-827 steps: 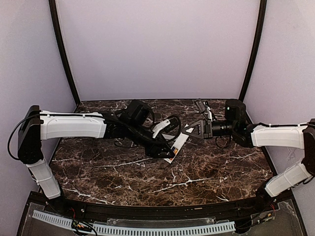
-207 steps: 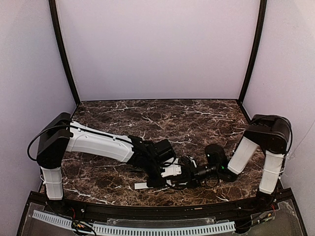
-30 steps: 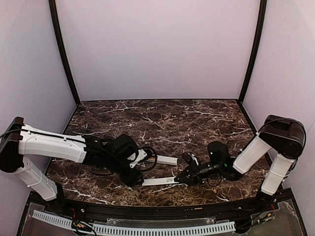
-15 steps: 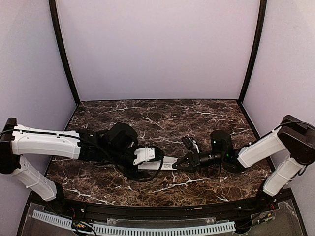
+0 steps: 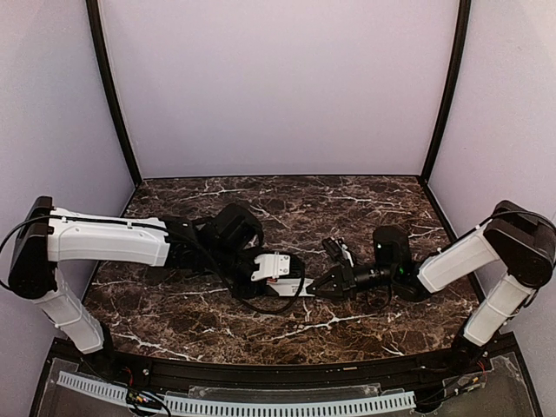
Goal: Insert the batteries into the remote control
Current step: Place the battery cover on the remote control without the battery cover.
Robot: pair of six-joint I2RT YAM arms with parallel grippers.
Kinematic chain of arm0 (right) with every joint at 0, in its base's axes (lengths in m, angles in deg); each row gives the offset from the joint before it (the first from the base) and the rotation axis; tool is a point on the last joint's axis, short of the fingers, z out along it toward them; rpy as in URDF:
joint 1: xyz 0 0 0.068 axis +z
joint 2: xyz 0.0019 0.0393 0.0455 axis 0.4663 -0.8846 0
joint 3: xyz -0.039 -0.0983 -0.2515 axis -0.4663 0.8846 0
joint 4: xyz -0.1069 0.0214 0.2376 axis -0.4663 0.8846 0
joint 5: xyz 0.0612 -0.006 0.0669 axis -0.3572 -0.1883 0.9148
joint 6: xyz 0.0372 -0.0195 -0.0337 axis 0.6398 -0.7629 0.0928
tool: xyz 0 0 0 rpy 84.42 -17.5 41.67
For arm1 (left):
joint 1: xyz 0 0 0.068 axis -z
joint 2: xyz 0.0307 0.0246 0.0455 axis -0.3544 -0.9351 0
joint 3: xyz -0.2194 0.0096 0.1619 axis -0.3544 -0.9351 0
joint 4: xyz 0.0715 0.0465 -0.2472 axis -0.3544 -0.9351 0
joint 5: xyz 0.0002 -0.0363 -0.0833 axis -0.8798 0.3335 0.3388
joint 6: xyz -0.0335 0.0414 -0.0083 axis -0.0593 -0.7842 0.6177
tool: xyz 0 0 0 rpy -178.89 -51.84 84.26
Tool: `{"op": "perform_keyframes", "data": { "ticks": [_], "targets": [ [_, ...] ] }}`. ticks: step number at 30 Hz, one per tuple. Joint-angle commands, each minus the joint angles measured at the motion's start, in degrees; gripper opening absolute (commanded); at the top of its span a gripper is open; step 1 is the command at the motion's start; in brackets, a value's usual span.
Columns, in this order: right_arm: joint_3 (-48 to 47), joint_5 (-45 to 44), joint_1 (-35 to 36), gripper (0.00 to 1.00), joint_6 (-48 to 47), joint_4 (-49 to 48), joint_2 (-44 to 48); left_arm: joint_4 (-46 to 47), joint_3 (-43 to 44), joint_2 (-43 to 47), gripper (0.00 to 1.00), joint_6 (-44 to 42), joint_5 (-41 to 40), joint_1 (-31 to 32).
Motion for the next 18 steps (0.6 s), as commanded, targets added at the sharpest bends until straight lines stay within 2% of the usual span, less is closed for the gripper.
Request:
{"op": "perform_keyframes", "data": {
  "ticks": [1,4,7,14,18],
  "targets": [
    [-0.6,1.9,-1.3,0.0,-0.8,-2.3,-0.7,-2.2,2.2,-1.5,0.46,-1.8,0.6,-0.6],
    [-0.4,2.0,-1.5,0.0,-0.5,-2.7,-0.8,-3.0,3.1,-2.7,0.51,-2.3,0.8,-0.6],
    [-0.2,2.2,-1.6,0.0,-0.2,-3.3,-1.1,-3.9,3.9,-3.7,0.52,-2.3,0.8,-0.6],
    [0.2,2.9,-2.5,0.0,2.1,-7.0,-3.7,-5.4,6.2,-6.2,0.33,-4.5,-0.4,-1.0],
    [0.4,3.2,-3.5,0.0,4.0,-9.9,-5.9,-5.4,6.9,-7.6,0.26,-6.3,1.3,-2.4]
  ]
}}
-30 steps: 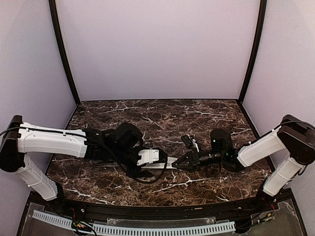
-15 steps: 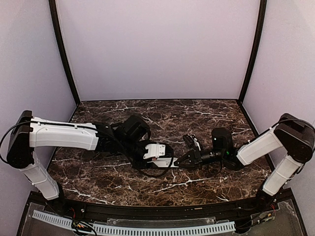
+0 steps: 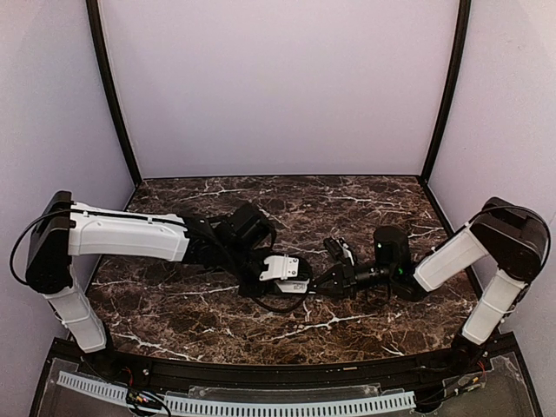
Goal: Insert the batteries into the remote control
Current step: Place the battery cover on the remote control without the battery cover.
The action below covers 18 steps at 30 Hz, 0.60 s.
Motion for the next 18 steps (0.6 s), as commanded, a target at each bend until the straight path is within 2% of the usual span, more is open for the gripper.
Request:
{"op": "perform_keyframes", "data": {
  "ticks": [1,6,10,12,15,18],
  "targets": [
    [0.3,1.0,-1.3,0.0,2.6,-6.0,-2.7,-2.1,2.0,-1.2,0.25,-3.0,1.8,-2.0],
    [-0.9,0.9,-2.6,0.06,2.5,-5.8,-5.0,-3.0,4.0,-3.9,0.22,-5.5,4.0,-4.0],
    [-3.0,0.9,-3.4,0.0,3.3,-5.4,-8.3,-5.1,7.0,-6.9,0.22,-7.9,4.5,-5.1],
    [-3.8,1.1,-3.8,0.0,4.3,-6.5,-10.0,-5.5,8.2,-8.1,0.26,-8.0,5.2,-5.8],
    [-4.0,1.5,-4.6,0.0,7.1,-10.9,-12.5,-5.1,8.5,-8.7,0.44,-8.2,5.9,-7.3],
    [-4.6,1.6,-5.3,0.0,9.2,-14.5,-14.9,-4.6,8.2,-8.4,0.57,-8.6,6.6,-8.6]
  ]
}}
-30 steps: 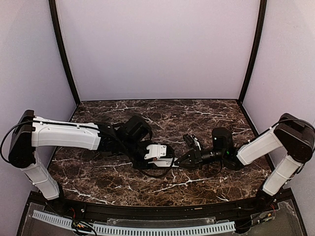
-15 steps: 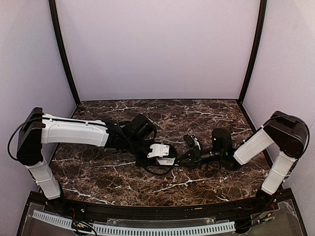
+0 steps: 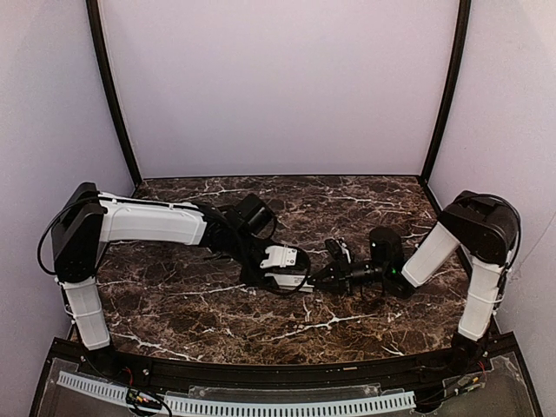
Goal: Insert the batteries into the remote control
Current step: Place the battery cover on the remote control without the battery cover.
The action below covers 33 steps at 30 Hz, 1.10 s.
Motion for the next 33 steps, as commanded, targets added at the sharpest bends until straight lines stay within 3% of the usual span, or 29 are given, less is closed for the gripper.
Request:
{"op": "perform_keyframes", "data": {
  "ticks": [1,5,6,10,21,33],
  "targets": [
    [-1.4,0.9,-0.9,0.0,4.0,-7.3,-3.4,-1.3,1.0,0.9,0.61,-1.4,1.8,-2.1],
    [-2.4,1.0,-0.9,0.0,4.9,-7.9,-5.0,1.5,-0.8,0.6,0.76,-2.0,1.5,-2.5],
    [-2.5,0.9,-0.9,0.0,5.0,-7.9,-5.1,1.7,-0.9,0.1,0.86,-1.9,1.4,-2.5],
    [-3.1,0.9,-1.2,0.0,4.6,-7.0,-5.3,0.9,0.4,-2.1,0.9,-2.1,2.2,-2.5],
    [-5.0,1.0,-1.2,0.0,4.7,-7.7,-8.6,-0.1,4.7,-7.7,0.77,-0.6,4.9,-2.5],
    [-8.6,2.2,-1.2,0.0,4.1,-6.3,-11.2,-3.2,5.4,-9.3,0.46,3.1,4.5,-2.4]
  ]
}}
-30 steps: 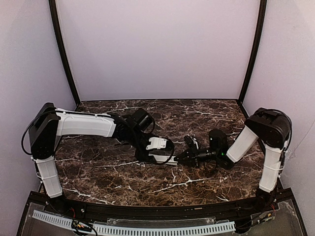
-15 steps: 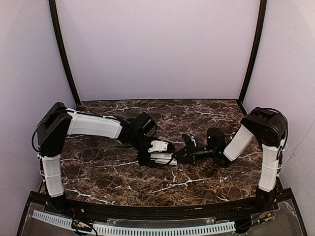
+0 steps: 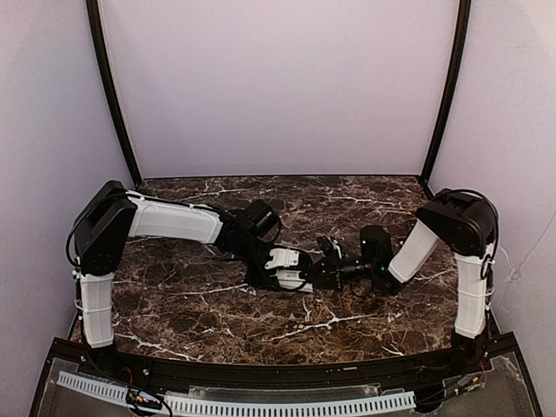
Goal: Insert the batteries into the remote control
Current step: Place the battery cover on the remote control without the battery cover.
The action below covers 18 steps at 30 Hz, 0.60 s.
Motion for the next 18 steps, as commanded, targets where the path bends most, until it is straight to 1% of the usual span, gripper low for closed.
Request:
{"op": "perform_keyframes", "data": {
  "ticks": [1,10,14,18],
  "targets": [
    [-2.0,1.1,-0.4,0.0,-0.9,0.0,-1.2,-2.8,0.9,-0.3,0.45,2.9,1.2,0.2],
    [-2.4,1.4,-0.4,0.0,-2.8,5.0,-0.7,-3.9,0.7,-0.3,0.37,6.6,0.0,1.5],
    [-2.7,0.8,-0.4,0.0,-5.7,9.6,0.1,-4.1,0.5,-0.2,0.35,7.8,-0.3,1.8],
    [-3.6,0.9,-0.4,0.0,-6.7,11.7,0.2,-4.0,0.3,-0.1,0.34,7.6,-0.3,2.1]
  ]
}}
